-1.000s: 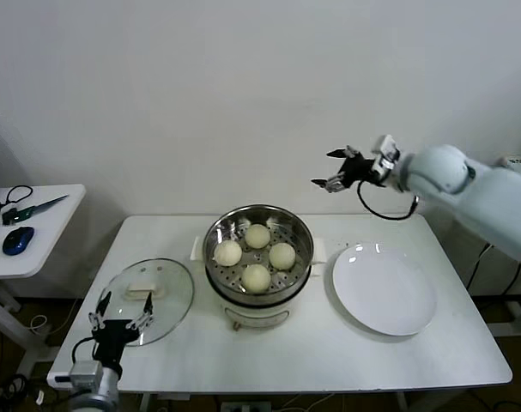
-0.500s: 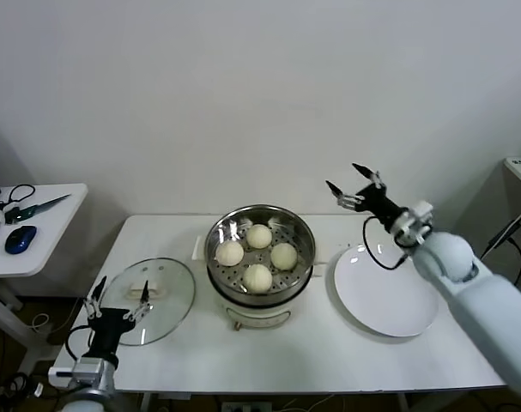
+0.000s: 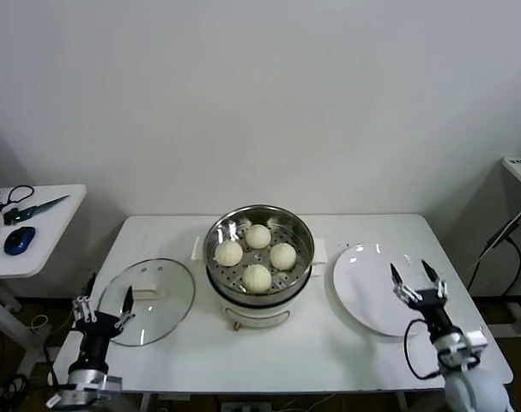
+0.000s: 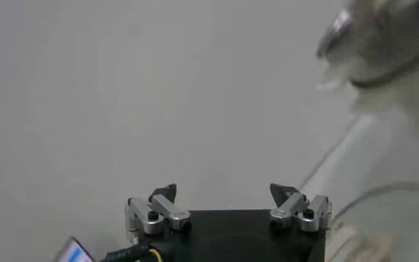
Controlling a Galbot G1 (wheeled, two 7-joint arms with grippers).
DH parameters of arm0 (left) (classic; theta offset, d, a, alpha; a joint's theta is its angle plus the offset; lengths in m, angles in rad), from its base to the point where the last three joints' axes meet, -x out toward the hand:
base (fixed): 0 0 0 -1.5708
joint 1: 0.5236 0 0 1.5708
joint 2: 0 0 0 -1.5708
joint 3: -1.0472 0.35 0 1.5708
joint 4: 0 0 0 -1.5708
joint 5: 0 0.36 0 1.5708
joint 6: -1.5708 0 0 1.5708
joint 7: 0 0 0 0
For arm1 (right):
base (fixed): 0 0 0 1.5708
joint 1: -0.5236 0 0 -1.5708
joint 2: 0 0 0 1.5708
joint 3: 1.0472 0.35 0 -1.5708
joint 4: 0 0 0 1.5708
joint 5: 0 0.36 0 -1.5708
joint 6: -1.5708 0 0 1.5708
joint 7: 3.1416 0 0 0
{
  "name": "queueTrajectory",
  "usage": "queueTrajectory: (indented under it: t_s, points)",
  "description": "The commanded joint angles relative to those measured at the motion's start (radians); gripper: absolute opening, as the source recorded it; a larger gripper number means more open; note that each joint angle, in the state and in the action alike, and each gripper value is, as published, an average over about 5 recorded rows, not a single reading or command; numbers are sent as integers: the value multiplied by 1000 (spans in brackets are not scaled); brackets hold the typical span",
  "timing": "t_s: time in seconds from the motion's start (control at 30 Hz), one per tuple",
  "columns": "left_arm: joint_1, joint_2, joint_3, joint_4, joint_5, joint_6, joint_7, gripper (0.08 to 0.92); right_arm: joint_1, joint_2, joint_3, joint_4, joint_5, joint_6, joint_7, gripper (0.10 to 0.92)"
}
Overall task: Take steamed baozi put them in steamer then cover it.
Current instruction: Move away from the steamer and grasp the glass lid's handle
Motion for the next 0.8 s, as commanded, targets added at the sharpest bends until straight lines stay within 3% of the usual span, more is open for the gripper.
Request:
queueTrajectory:
  t_s: [0.03,0.23,0.8]
  points:
    - [15,39,0,64,431,-12,-141,823,-252,140,118,45,-70,67,5,823]
    - [-35,30,6,179,597,77,-158,823,-262,163,106,78,-88,54,2,823]
    - [-219,3,83,377,600,90,-91,823,-316,211,114,133,-93,64,4,823]
